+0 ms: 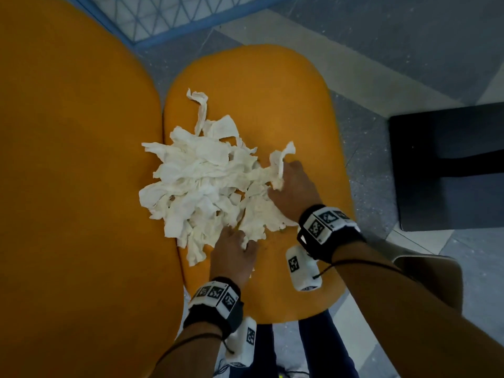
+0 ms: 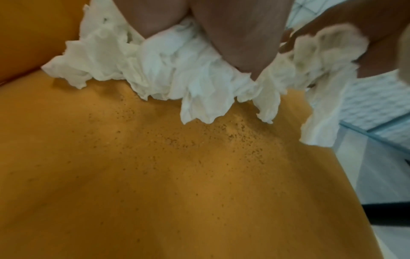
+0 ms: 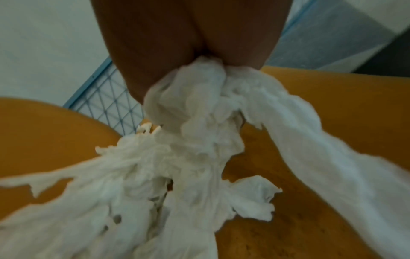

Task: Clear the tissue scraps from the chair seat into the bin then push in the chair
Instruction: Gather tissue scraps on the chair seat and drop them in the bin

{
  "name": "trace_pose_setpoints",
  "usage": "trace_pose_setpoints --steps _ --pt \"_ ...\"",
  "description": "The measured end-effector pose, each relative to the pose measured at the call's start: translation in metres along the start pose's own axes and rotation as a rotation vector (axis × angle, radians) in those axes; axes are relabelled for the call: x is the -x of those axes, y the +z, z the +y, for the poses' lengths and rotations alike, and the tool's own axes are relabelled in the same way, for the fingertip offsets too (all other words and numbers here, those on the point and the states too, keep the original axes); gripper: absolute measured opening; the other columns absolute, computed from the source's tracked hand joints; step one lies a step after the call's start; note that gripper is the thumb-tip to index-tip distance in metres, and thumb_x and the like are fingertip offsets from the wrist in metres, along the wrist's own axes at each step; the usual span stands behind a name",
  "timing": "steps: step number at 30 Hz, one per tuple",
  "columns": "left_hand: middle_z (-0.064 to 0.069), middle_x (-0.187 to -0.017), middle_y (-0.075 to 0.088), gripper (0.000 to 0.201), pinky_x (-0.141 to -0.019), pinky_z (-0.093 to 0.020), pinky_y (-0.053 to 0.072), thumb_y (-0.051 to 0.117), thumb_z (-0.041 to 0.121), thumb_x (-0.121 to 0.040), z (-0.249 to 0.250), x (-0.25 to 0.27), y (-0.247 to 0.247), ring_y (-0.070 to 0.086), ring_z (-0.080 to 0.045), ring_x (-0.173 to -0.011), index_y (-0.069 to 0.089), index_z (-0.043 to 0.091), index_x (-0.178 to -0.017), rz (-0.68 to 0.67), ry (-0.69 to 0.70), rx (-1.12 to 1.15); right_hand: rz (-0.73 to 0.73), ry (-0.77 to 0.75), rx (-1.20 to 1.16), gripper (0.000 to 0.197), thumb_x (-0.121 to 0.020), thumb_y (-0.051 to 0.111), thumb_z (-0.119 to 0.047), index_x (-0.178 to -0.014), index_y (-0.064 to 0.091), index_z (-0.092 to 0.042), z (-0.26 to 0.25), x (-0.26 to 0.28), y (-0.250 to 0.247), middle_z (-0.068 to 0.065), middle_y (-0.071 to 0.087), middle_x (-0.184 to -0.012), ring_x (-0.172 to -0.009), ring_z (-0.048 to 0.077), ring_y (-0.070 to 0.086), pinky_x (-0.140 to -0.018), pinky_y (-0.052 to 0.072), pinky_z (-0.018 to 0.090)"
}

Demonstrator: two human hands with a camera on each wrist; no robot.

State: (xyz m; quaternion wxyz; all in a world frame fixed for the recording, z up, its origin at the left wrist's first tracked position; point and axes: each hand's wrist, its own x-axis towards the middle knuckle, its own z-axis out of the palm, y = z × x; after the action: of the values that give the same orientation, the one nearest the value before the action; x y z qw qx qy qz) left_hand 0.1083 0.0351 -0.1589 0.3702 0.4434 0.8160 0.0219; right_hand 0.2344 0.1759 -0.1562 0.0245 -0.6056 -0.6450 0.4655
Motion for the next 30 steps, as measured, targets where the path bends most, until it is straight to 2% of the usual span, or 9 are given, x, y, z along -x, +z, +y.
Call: trace_pose_setpoints --steps 3,5,8,10,15,22,25,28,30 --pt "-0.009 -0.114 0.053 0.025 -0.080 -0.021 0.036 0.061 0.018 -0.087 -0.009 -0.002 0.003 0.059 -0.028 -0.099 0.061 0.005 -0.108 0.034 0.002 0.002 -0.143 0.053 0.220 0.071 -0.090 0.058 -0.034 -0.149 0.021 -0.022 0.001 -0.019 0.015 0.012 0.027 -0.151 -0.128 0.038 0.044 -0.098 0.044 0.047" --pt "-0.007 -0.118 0.053 0.032 -0.077 -0.026 0.039 0.063 0.018 -0.085 -0.013 -0.003 0.006 0.059 -0.027 -0.100 0.055 0.010 -0.116 0.019 0.015 0.016 -0.156 0.096 0.266 0.056 -0.091 0.054 -0.031 -0.144 0.035 -0.025 0.007 -0.022 0.023 0.012 0.036 -0.146 -0.122 0.040 0.048 -0.096 0.047 0.048" --pt "-0.004 -0.128 0.055 0.051 -0.090 -0.038 0.050 0.064 0.025 -0.084 -0.017 -0.009 0.012 0.059 -0.026 -0.110 0.043 0.021 -0.131 -0.053 -0.006 0.068 -0.080 0.138 0.228 0.029 -0.089 0.051 -0.029 -0.112 0.061 -0.014 0.018 -0.012 0.030 0.015 0.058 -0.120 -0.102 0.040 0.059 -0.080 0.051 0.043" --pt "-0.004 -0.136 0.055 0.057 -0.096 -0.042 0.050 0.064 0.026 -0.085 -0.017 -0.015 0.015 0.058 -0.028 -0.116 0.041 0.023 -0.137 -0.087 -0.002 0.033 -0.059 0.162 0.169 0.023 -0.088 0.052 -0.029 -0.096 0.062 -0.010 0.024 0.001 0.032 0.016 0.062 -0.106 -0.094 0.039 0.061 -0.071 0.047 0.038" --pt "-0.010 -0.120 0.065 0.041 -0.093 -0.041 0.050 0.052 0.033 -0.087 -0.017 -0.013 0.007 0.059 -0.031 -0.112 0.061 0.015 -0.123 -0.053 0.044 0.030 0.058 0.319 -0.114 0.031 -0.090 0.053 -0.035 -0.066 0.051 -0.016 0.029 0.045 0.021 0.001 0.055 -0.069 -0.075 0.026 0.053 -0.069 0.038 0.031" --pt "0.000 -0.078 0.058 0.030 -0.073 -0.031 0.038 0.045 0.034 -0.082 -0.023 0.020 -0.041 0.056 -0.025 -0.084 0.057 0.011 -0.069 0.040 -0.016 0.202 0.210 0.499 -0.366 0.027 -0.079 0.066 -0.031 -0.089 0.063 -0.006 0.042 0.096 0.013 0.010 0.066 -0.088 -0.084 0.027 0.060 -0.072 0.042 0.031" --pt "0.005 -0.082 0.061 0.023 -0.077 -0.030 0.042 0.061 0.032 -0.087 -0.021 0.038 -0.063 0.056 -0.017 -0.083 0.058 0.016 -0.071 0.068 0.057 0.273 0.308 0.546 -0.498 0.031 -0.068 0.065 -0.031 -0.091 0.065 -0.010 0.047 0.116 0.012 0.012 0.070 -0.090 -0.088 0.031 0.066 -0.078 0.054 0.041" --pt "0.008 -0.085 0.059 0.010 -0.075 -0.031 0.048 0.068 0.013 -0.083 -0.017 0.050 -0.079 0.059 -0.016 -0.083 0.064 0.020 -0.077 0.064 0.214 0.243 0.358 0.531 -0.681 0.026 -0.074 0.061 -0.022 -0.100 0.066 -0.018 0.049 0.143 0.008 0.008 0.072 -0.098 -0.094 0.028 0.067 -0.088 0.054 0.046" --pt "0.011 -0.088 0.058 0.015 -0.073 -0.033 0.050 0.070 0.007 -0.079 -0.009 0.054 -0.083 0.059 -0.016 -0.081 0.066 0.021 -0.085 0.044 0.282 0.191 0.396 0.555 -0.746 0.015 -0.078 0.061 -0.017 -0.091 0.067 -0.021 0.051 0.161 0.004 0.010 0.073 -0.097 -0.093 0.030 0.069 -0.087 0.055 0.051"
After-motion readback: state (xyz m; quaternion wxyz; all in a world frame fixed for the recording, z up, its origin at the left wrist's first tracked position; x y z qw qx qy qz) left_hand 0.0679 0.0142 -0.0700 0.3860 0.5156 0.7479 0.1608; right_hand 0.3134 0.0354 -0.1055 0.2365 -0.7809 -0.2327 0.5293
